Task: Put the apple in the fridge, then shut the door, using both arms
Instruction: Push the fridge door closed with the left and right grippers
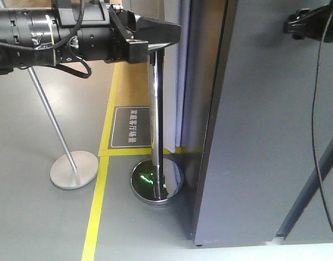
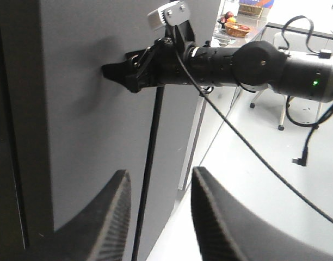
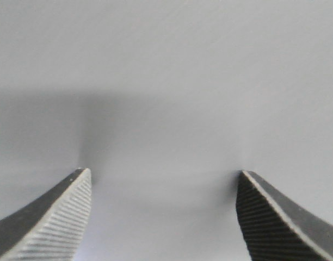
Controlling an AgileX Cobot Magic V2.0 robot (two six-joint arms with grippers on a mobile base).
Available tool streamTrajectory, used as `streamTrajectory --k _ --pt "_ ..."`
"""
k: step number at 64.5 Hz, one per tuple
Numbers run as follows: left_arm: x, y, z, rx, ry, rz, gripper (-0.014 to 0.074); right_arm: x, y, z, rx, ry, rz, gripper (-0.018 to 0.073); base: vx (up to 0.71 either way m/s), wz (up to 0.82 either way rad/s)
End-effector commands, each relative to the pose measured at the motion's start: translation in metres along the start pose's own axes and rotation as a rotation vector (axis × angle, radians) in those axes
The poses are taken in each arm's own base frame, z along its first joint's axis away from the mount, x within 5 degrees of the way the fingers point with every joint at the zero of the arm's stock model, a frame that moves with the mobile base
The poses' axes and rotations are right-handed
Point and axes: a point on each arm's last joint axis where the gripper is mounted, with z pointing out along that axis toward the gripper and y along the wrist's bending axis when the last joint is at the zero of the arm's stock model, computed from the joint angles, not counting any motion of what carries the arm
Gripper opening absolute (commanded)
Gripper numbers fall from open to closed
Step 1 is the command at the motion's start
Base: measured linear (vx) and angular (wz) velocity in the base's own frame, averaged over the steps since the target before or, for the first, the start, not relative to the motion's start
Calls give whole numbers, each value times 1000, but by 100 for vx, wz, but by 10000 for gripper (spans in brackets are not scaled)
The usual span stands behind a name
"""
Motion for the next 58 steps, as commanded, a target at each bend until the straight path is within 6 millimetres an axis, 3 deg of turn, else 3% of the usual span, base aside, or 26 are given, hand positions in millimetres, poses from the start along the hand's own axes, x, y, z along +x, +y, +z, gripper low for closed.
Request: streamTrajectory --k 1,13,25,39,48,58 --pt "-18 -9 -13 -28 -52 43 260 -35 -7 -17 41 -132 -19 535 0 0" --pt "-19 -6 -13 -57 -65 42 260 -44 -6 -27 40 -151 -47 532 0 0" --pt "-22 0 -14 -123 -96 41 260 -61 1 -59 -20 -129 -49 450 0 0" --pt "-32 15 -21 -314 -189 42 210 -80 15 -119 -164 -33 -66 173 0 0" --pt "-45 22 -39 -456 -281 52 161 -91 28 -160 -287 -18 -105 -17 0 0" --pt "-58 19 -71 -504 -338 74 85 -100 50 -209 -525 -59 -161 -10 0 0"
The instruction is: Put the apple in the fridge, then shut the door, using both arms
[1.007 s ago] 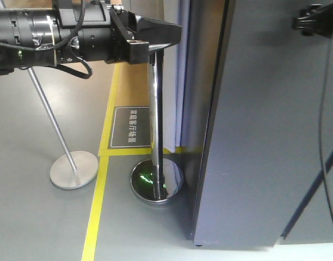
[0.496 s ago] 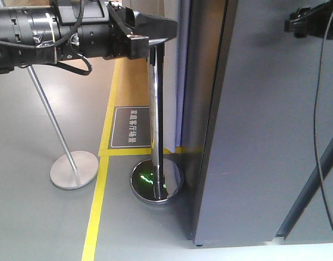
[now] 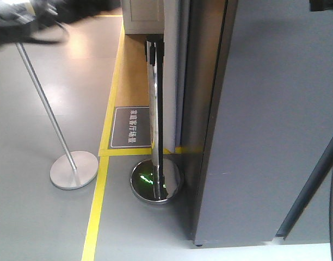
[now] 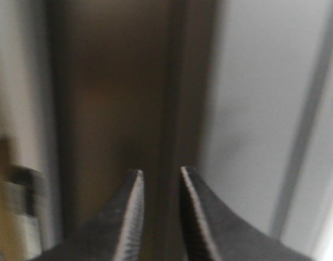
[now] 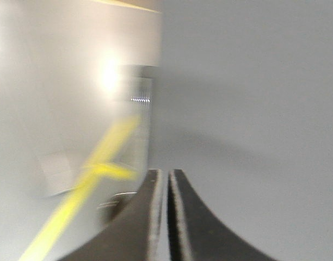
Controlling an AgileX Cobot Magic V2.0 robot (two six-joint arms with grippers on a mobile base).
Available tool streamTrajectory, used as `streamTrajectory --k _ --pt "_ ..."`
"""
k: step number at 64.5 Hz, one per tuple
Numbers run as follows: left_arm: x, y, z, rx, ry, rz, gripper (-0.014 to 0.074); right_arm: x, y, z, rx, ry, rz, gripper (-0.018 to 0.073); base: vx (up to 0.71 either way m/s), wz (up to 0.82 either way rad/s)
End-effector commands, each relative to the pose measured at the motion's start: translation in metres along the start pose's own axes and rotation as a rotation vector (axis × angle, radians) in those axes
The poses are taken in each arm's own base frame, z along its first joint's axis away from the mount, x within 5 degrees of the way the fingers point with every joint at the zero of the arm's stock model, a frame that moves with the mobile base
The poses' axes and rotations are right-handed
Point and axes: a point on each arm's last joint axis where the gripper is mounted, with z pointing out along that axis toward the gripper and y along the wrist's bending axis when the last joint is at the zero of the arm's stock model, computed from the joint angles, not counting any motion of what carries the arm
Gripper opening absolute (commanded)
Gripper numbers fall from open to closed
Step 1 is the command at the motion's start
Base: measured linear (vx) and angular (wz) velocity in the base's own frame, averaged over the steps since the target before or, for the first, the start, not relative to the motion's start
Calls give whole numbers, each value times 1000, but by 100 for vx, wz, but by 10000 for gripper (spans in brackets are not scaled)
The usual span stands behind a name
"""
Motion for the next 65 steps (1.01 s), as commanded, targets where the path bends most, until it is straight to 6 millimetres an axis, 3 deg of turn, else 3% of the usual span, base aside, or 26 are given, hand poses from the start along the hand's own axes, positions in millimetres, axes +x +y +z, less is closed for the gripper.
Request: streamTrajectory --k 1,13,22,27,41,50,58,65 --pt "-35 1 -33 -47 -112 34 77 -24 29 -42 -139 -133 -64 -10 0 0" --pt "-38 9 -82 -110 -143 50 -9 -29 59 -79 -295 -175 -127 -5 0 0" --pt "-4 12 -120 -164 -91 34 -8 -11 70 -93 -270 -173 -115 -4 0 0" --pt "25 11 -139 -178 -43 16 -8 12 79 -103 -247 -171 -108 -4 0 0" --pt "127 5 -195 -184 116 -77 -8 110 104 -124 -89 -179 -47 -4 0 0" --pt "177 7 -221 -234 162 -108 -8 170 112 -128 24 -167 -43 -3 0 0" --pt "201 9 -234 -259 177 -119 -8 210 118 -126 64 -155 -26 -3 0 0" --pt "203 8 -236 -257 176 -119 -8 228 122 -125 59 -143 -16 -3 0 0"
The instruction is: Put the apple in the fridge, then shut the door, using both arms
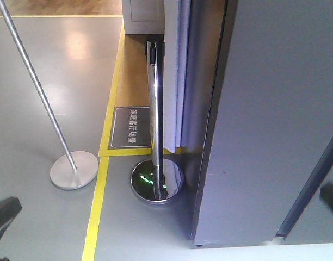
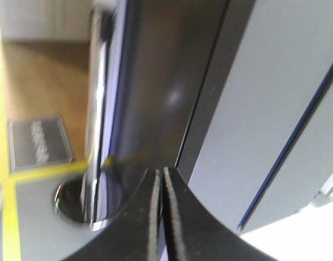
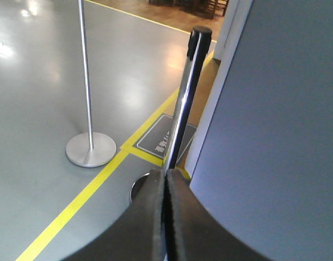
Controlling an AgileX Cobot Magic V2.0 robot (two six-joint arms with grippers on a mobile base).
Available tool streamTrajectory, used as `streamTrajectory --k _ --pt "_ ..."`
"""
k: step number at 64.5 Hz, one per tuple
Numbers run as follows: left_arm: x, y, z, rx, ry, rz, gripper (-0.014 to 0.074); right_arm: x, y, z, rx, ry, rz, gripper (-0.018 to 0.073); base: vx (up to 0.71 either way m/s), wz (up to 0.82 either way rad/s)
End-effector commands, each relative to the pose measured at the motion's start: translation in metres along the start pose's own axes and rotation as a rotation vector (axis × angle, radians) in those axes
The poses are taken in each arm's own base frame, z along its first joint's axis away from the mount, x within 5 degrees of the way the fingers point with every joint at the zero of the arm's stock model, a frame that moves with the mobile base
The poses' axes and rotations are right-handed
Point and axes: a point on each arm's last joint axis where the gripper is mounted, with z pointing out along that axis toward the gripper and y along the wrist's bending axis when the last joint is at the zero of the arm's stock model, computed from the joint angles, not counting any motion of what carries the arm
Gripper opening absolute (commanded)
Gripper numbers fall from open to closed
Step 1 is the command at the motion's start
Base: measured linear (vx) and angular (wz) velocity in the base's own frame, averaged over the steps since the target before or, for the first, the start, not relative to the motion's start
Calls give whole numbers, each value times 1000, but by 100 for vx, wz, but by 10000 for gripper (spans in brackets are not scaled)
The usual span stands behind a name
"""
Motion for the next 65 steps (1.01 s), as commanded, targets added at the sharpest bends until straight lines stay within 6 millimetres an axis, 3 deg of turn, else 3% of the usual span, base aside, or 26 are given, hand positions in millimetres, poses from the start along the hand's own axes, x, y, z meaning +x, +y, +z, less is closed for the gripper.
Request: streamTrajectory --k 1,65 --pt "-10 0 -2 -24 -40 6 -8 0 -2 -3 52 -61 17 -3 0 0" --pt "-8 -2 -1 0 -26 6 -8 5 3 -4 14 -39 17 -3 0 0"
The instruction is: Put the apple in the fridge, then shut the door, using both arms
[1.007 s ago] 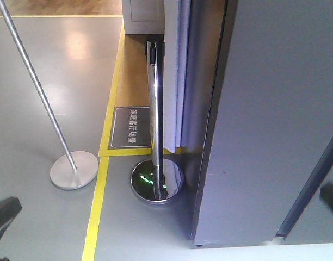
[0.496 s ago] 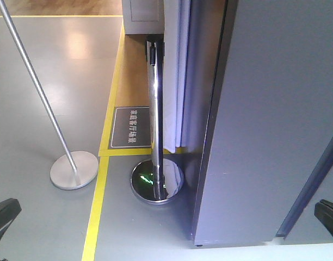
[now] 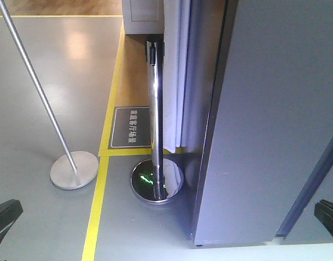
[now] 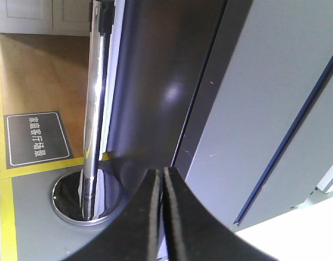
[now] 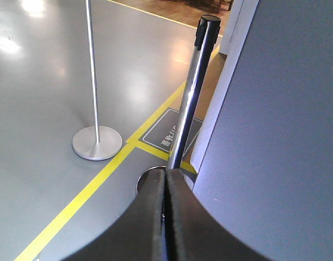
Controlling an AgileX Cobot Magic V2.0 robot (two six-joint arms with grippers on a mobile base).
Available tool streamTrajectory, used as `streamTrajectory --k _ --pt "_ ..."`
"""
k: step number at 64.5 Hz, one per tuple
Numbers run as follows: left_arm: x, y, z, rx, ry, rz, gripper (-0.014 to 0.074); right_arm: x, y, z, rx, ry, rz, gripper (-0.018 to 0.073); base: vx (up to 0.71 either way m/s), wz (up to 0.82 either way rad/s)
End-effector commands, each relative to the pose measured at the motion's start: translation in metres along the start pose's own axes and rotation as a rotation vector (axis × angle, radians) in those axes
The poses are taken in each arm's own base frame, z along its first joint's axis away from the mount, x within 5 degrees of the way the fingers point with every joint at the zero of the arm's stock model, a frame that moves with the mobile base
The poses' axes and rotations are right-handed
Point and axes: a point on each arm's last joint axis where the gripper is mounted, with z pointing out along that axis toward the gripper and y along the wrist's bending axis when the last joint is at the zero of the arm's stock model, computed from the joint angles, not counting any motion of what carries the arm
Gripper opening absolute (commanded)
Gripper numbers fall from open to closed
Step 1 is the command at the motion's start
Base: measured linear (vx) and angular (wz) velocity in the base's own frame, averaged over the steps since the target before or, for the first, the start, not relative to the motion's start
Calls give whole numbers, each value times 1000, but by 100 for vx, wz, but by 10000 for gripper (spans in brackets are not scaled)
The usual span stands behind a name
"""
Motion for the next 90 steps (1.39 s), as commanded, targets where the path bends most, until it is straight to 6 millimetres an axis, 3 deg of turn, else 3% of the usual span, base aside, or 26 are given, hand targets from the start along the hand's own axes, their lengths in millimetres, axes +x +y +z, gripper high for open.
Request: streamTrajectory --k 1,11,27,36,46,58,80,90 --pt "-9 -1 -1 -11 -28 8 -8 -10 -4 -2 32 -51 17 -3 0 0" --pt "-10 -2 -1 6 -35 -51 -8 -10 -4 -2 32 -51 17 -3 0 0" --pt "-19 -1 -1 26 -139 -515 -8 -10 -4 -2 32 -51 17 -3 0 0" --pt "-22 0 -2 35 -172 -664 -8 -10 -3 -2 31 -51 18 -3 0 0" --pt "-14 13 -2 -103 -169 -524 -8 -10 -3 -2 31 -51 18 -3 0 0" --pt "31 35 -3 -340 19 -413 -8 -10 -4 -2 31 -51 17 -3 0 0" --pt "28 28 -13 -240 -80 -77 -8 -10 -4 -2 31 -51 17 -3 0 0" --pt "37 27 -19 -203 -144 91 -8 -10 -4 -2 31 -51 17 -3 0 0"
